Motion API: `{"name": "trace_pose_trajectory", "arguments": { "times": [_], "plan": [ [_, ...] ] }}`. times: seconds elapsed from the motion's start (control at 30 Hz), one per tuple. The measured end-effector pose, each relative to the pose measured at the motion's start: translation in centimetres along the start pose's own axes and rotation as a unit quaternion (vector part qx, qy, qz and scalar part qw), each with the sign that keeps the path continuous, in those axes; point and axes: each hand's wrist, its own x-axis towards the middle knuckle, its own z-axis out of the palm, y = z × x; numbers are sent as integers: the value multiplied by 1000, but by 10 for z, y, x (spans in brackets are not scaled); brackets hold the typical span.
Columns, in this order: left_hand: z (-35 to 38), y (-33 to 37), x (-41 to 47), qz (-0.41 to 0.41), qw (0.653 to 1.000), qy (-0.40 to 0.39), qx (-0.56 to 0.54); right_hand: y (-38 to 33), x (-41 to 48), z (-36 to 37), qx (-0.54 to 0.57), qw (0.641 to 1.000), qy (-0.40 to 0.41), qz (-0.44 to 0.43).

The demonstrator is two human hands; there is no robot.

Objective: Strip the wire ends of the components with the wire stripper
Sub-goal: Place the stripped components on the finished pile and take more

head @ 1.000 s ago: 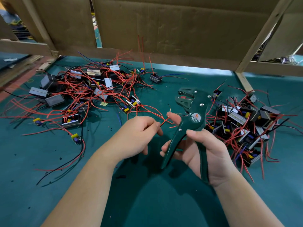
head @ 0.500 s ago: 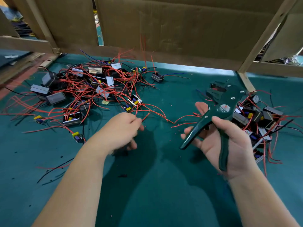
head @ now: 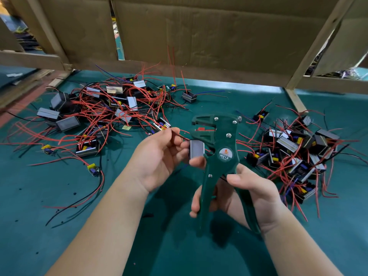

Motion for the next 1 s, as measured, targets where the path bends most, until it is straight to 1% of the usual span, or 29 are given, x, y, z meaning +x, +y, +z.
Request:
{"name": "trace_pose_trajectory", "arguments": {
  "times": [0.07, 0.13, 0.17, 0.2, 0.23, 0.27, 0.3, 0.33, 0.37, 0.4, 0.43, 0.47, 0.53, 0.6, 0.63, 0.7, 0.77, 0.83, 0.9, 1.0],
  "plan": [
    [-1, 2, 0, -3, 1000, -1, 0, 0, 1, 0, -6, 1000, 25, -9],
    [-5, 5, 3, 7, 1000, 3, 15, 2, 2, -1, 3, 996, 80, -46],
    [-9, 7, 5, 31, 998, 27, 46, 2, 2, -2, 12, 990, 115, -76],
    [-13, 8, 7, 73, 989, 68, 109, 1, 1, -3, 19, 982, 149, -112],
    [-18, 8, 9, 132, 962, 123, 204, -1, 1, -5, 25, 972, 181, -150],
    [-23, 10, 11, 199, 912, 176, 312, -3, 0, -7, 28, 959, 210, -187],
    [-28, 11, 11, 257, 850, 213, 407, -6, -2, -9, 28, 946, 236, -220],
    [-32, 12, 10, 293, 794, 241, 476, -9, -3, -10, 28, 934, 257, -248],
    [-37, 13, 10, 308, 752, 265, 519, -11, -4, -12, 30, 923, 273, -270],
    [-43, 15, 12, 304, 727, 285, 546, -12, -5, -13, 32, 914, 287, -286],
    [-47, 16, 13, 287, 712, 298, 568, -12, -5, -14, 33, 907, 299, -296],
    [-51, 16, 15, 264, 702, 302, 589, -12, -5, -15, 29, 901, 311, -302],
    [-55, 15, 19, 231, 692, 281, 624, -10, -5, -16, 8, 890, 332, -312],
    [-56, 10, 23, 232, 682, 238, 651, -9, -4, -16, -19, 883, 341, -322],
    [-56, 7, 25, 239, 674, 216, 665, -8, -3, -15, -29, 885, 332, -325],
    [-55, 1, 28, 245, 652, 179, 695, -8, 1, -15, -26, 902, 300, -308],
    [-55, -3, 29, 223, 619, 161, 736, -7, 6, -18, 13, 924, 281, -260],
    [-56, -3, 32, 194, 588, 157, 769, -7, 11, -19, 51, 933, 283, -217],
    [-57, -1, 33, 189, 580, 151, 778, -8, 15, -22, 62, 925, 312, -209],
    [-57, -1, 31, 221, 593, 167, 756, -8, 14, -26, 41, 912, 340, -226]
  ]
}}
